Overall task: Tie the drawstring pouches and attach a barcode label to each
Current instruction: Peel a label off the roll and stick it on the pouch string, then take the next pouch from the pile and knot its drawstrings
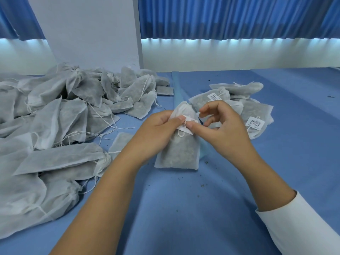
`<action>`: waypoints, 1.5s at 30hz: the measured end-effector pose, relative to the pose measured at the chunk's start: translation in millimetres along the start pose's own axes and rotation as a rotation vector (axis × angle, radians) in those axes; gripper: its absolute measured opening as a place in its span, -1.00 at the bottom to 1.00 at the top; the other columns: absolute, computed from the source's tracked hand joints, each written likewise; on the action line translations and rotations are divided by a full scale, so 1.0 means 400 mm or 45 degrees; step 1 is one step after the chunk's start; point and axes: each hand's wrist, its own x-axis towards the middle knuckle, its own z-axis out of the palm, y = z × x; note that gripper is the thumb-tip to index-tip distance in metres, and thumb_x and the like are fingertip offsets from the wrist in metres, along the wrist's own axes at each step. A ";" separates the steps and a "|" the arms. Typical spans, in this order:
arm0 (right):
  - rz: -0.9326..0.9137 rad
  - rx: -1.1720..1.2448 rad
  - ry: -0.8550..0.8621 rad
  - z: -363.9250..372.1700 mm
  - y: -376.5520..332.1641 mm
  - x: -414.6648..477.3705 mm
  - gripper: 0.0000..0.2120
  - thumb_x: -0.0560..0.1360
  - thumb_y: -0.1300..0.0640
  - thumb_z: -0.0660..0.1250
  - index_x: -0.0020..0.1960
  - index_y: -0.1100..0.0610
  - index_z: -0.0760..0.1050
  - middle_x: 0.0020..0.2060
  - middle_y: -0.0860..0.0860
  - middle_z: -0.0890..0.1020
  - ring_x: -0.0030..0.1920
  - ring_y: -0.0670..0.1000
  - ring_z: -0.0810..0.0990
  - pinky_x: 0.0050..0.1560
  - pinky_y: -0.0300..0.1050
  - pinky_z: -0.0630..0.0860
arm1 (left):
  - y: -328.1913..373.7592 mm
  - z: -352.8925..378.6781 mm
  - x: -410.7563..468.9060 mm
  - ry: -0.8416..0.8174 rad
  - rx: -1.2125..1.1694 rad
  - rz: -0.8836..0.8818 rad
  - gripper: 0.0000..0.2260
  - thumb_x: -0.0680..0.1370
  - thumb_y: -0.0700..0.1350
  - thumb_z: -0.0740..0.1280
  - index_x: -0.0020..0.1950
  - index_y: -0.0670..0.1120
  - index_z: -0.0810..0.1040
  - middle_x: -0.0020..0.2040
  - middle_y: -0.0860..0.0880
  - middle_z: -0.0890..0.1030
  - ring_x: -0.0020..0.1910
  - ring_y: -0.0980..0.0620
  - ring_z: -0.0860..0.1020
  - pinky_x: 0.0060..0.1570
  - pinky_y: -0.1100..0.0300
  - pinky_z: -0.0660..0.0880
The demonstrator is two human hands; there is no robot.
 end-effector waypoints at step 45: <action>0.484 0.801 0.063 -0.039 0.049 0.049 -0.65 0.55 0.24 0.34 0.30 0.01 0.53 -0.06 -0.11 0.64 0.15 -0.02 0.63 0.13 -0.19 0.57 | -0.135 -0.108 0.051 0.499 1.110 -0.489 -0.65 0.51 -0.01 0.36 0.23 -0.15 0.53 0.23 -0.16 0.51 0.24 -0.21 0.46 0.15 0.02 0.42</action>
